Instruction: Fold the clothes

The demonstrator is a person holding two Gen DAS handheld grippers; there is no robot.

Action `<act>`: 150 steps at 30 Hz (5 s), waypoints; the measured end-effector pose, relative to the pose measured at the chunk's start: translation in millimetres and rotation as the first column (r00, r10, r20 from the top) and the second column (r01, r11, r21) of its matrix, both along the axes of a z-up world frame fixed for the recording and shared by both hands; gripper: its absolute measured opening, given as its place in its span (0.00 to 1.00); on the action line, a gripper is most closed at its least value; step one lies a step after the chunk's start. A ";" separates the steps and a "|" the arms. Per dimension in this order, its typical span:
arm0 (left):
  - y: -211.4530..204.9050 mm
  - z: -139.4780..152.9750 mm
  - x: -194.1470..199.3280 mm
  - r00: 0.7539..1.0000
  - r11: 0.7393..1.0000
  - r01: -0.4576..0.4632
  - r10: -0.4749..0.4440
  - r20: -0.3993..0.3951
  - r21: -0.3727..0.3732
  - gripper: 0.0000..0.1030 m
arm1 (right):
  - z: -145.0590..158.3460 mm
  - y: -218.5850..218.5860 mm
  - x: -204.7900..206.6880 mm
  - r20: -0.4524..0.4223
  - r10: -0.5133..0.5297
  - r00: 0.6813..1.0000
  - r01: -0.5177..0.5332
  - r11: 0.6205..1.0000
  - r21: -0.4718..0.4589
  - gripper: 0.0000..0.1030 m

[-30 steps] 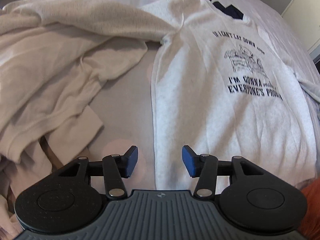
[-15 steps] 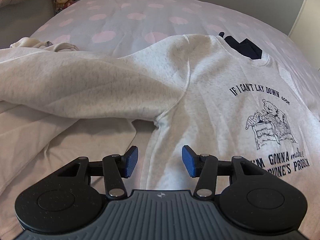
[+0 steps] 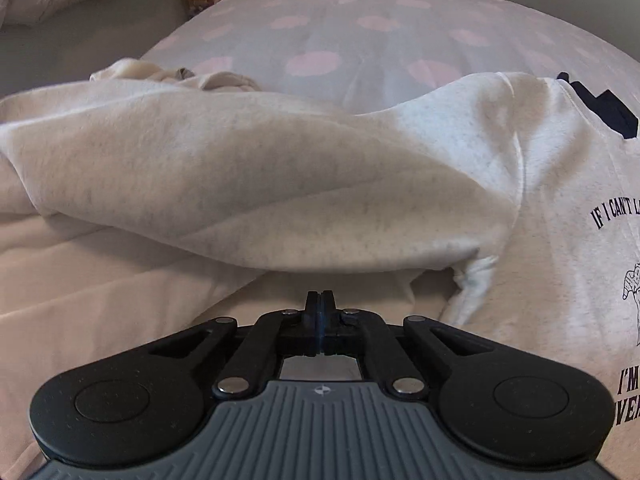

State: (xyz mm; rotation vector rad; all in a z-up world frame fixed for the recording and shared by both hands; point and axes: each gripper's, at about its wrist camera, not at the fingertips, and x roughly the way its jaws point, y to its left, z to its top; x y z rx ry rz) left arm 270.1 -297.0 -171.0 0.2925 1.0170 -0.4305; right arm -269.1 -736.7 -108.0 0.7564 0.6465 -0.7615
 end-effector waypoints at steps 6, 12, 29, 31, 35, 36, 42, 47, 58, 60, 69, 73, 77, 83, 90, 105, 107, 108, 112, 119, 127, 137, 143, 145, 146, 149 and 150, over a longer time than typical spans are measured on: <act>19.2 9.4 -10.6 0.995 0.988 0.071 -0.079 -0.055 -0.138 0.00 | -8.5 -18.3 26.0 0.033 0.016 0.999 -0.017 1.000 0.023 0.31; 8.4 13.7 -25.2 0.988 0.975 0.122 -0.137 -0.073 -0.186 0.01 | -10.5 4.0 45.1 -0.019 0.112 0.993 -0.113 0.992 -0.049 0.40; -18.0 1.7 -45.2 0.981 0.973 0.144 -0.164 -0.105 -0.183 0.02 | -21.0 1.6 69.1 -0.054 0.132 0.990 -0.136 0.988 -0.077 0.29; -19.0 1.2 -46.7 0.981 0.973 0.145 -0.165 -0.103 -0.180 0.02 | -22.3 8.4 77.2 -0.098 0.154 0.983 -0.165 0.980 -0.107 0.29; -21.0 -0.3 -48.9 0.981 0.973 0.147 -0.166 -0.102 -0.175 0.02 | -25.1 16.6 85.0 -0.189 0.178 0.966 -0.212 0.961 -0.176 0.15; -21.6 -0.8 -49.3 0.981 0.974 0.146 -0.165 -0.102 -0.175 0.02 | -25.8 18.7 86.9 -0.211 0.183 0.960 -0.224 0.955 -0.193 0.09; -22.3 -2.5 -50.4 0.982 0.974 0.144 -0.163 -0.101 -0.173 0.02 | -18.4 5.4 66.6 -0.229 0.062 0.971 -0.123 0.958 -0.261 0.05; -21.2 -3.6 -49.8 0.982 0.974 0.140 -0.159 -0.101 -0.177 0.02 | -20.5 -5.1 57.5 -0.165 0.052 0.985 -0.083 0.978 -0.190 0.06; -28.2 -10.3 -49.8 0.981 0.977 0.159 -0.172 -0.084 -0.144 0.11 | -15.9 -1.1 51.1 -0.117 0.016 0.993 -0.029 0.993 -0.115 0.15; -29.7 -8.3 -49.9 0.984 0.980 0.145 -0.157 -0.086 -0.137 0.11 | -16.9 3.4 47.3 -0.102 -0.005 0.995 -0.007 0.993 -0.115 0.15; 25.7 62.4 -54.0 0.991 0.979 0.130 -0.125 0.040 -0.157 0.19 | 20.4 67.5 38.6 0.006 -0.078 0.997 0.077 0.967 -0.244 0.37; 77.2 103.5 -27.5 0.996 0.984 -0.002 0.018 0.087 -0.181 0.23 | 14.5 88.1 54.5 0.017 -0.062 0.998 0.065 0.969 -0.237 0.38; 133.4 137.6 8.7 0.974 0.959 -0.157 0.190 0.125 -0.236 0.32 | 6.7 102.7 71.5 -0.030 -0.017 0.999 0.007 0.957 -0.292 0.38; 194.8 153.0 63.8 0.915 0.885 -0.343 0.390 0.100 -0.316 0.41 | 0.5 105.9 74.5 -0.073 -0.038 0.997 0.009 0.934 -0.356 0.41; 225.1 127.2 105.3 0.857 0.792 -0.473 0.515 0.008 -0.386 0.41 | -7.4 106.1 88.9 -0.126 -0.008 0.992 -0.043 0.915 -0.401 0.41; 154.5 238.2 65.6 0.886 0.860 -0.186 0.356 0.297 -0.474 0.08 | -9.9 102.7 90.9 -0.075 0.025 0.997 -0.054 0.908 -0.415 0.41; 129.7 268.8 49.9 0.889 0.865 -0.105 0.303 0.344 -0.491 0.08 | -7.3 101.6 86.5 -0.052 0.016 0.999 -0.036 0.911 -0.411 0.41; 114.8 282.2 41.6 0.890 0.867 -0.063 0.273 0.364 -0.495 0.08 | -6.0 101.0 84.5 -0.043 0.010 0.999 -0.027 0.912 -0.410 0.41; 47.2 322.4 10.4 0.898 0.862 0.085 0.151 0.414 -0.500 0.07 | -1.6 98.6 76.4 -0.014 -0.013 1.000 0.006 0.914 -0.405 0.41; -96.2 315.1 -55.7 0.893 0.842 0.316 -0.109 0.436 -0.437 0.07 | 1.0 90.2 61.9 0.059 -0.045 0.997 0.065 0.922 -0.383 0.41; -221.9 230.6 -107.2 0.885 0.804 0.446 -0.332 0.325 -0.393 0.07 | 1.5 78.8 53.3 0.126 -0.068 0.990 0.110 0.925 -0.365 0.41; -314.8 89.8 -143.2 0.883 0.798 0.455 -0.460 0.087 -0.396 0.07 | -10.7 58.9 50.0 0.133 -0.116 0.984 0.152 0.940 -0.304 0.41; -343.9 32.0 -172.4 0.852 0.811 0.481 -0.522 -0.042 -0.333 0.08 | -17.8 53.3 52.0 0.111 -0.121 0.986 0.148 0.948 -0.282 0.41; -346.3 18.4 -175.8 0.833 0.812 0.490 -0.543 -0.105 -0.316 0.12 | -19.2 53.0 52.0 0.104 -0.121 0.987 0.146 0.948 -0.282 0.41; -346.1 14.9 -176.6 0.825 0.811 0.496 -0.551 -0.122 -0.309 0.15 | -19.6 53.0 52.0 0.101 -0.121 0.988 0.145 0.949 -0.282 0.41; -330.6 20.0 -180.3 0.799 0.788 0.524 -0.586 -0.133 -0.324 0.32 | -20.5 52.7 52.5 0.099 -0.119 0.988 0.142 0.950 -0.279 0.41; -321.3 23.4 -181.2 0.795 0.779 0.529 -0.594 -0.126 -0.336 0.42 | -20.2 52.7 52.4 0.103 -0.117 0.988 0.141 0.950 -0.279 0.41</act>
